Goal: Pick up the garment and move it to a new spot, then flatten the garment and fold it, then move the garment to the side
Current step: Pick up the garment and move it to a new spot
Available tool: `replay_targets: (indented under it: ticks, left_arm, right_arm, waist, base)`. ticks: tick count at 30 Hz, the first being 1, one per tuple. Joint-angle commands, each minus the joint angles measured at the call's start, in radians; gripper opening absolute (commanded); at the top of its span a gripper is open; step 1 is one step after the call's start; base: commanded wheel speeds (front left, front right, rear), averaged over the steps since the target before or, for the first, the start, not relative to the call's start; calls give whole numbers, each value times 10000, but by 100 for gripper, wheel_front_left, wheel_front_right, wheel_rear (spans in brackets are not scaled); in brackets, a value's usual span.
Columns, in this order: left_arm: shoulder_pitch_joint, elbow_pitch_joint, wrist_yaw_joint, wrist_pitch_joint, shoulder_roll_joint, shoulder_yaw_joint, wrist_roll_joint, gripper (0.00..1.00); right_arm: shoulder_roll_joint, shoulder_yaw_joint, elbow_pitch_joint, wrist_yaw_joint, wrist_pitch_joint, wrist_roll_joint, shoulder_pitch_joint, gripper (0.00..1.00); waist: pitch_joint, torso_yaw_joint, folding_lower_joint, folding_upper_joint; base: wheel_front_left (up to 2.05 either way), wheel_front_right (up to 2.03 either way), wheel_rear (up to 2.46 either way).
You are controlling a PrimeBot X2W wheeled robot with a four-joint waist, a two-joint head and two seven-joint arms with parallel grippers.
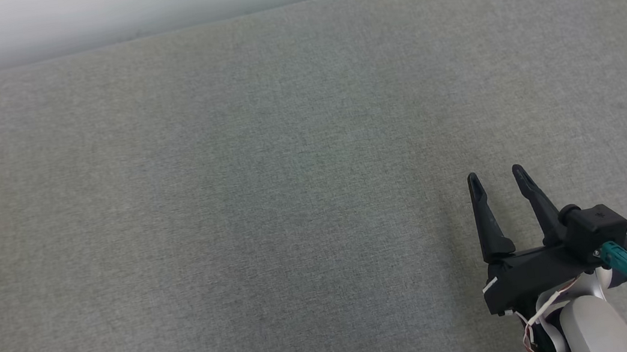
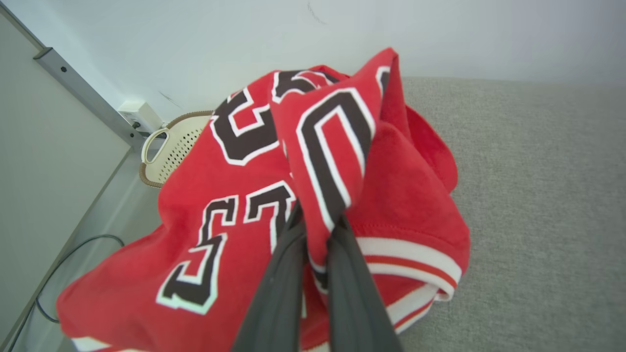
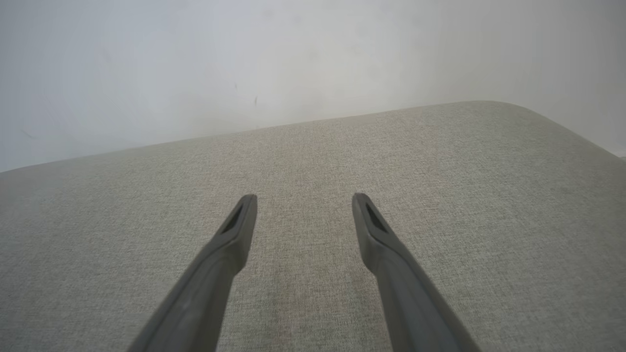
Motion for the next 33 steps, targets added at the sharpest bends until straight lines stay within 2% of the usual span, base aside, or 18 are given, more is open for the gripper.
replay_targets:
  ticks: [1,9,22,25,33]
  left_arm:
    - [-156,14,-42,-144,-35,-51,28,0]
    - [-964,-728,-201,-1020,-340,-685,403,0]
    - [-1838,-3606,-398,-1242,-1166,-1887,488,0]
    - [-1817,-4892,-420,-889,-1491,-2384,213,0]
    - [-1254,-7997,-429,374,-1696,-3623,-438,0]
  right_arm:
    - [3,-14,0,0,7,-2,110,100]
    - [2,-63,94,0,-61,164,200,100]
    - [0,-122,259,0,-182,406,457,100]
    - [0,-138,319,0,-214,512,557,100]
    - [0,-99,419,0,-335,799,584,100]
  waist:
    - [-91,83,0,-1]
    - [-481,243,0,-1]
    - [-1085,-29,0,-1]
    - [-1214,-291,0,-1]
    - [-1247,-1129,0,-1]
  base:
    - [0,0,0]
    - [0,0,0]
    - [0,0,0]
    - [0,0,0]
    - [0,0,0]
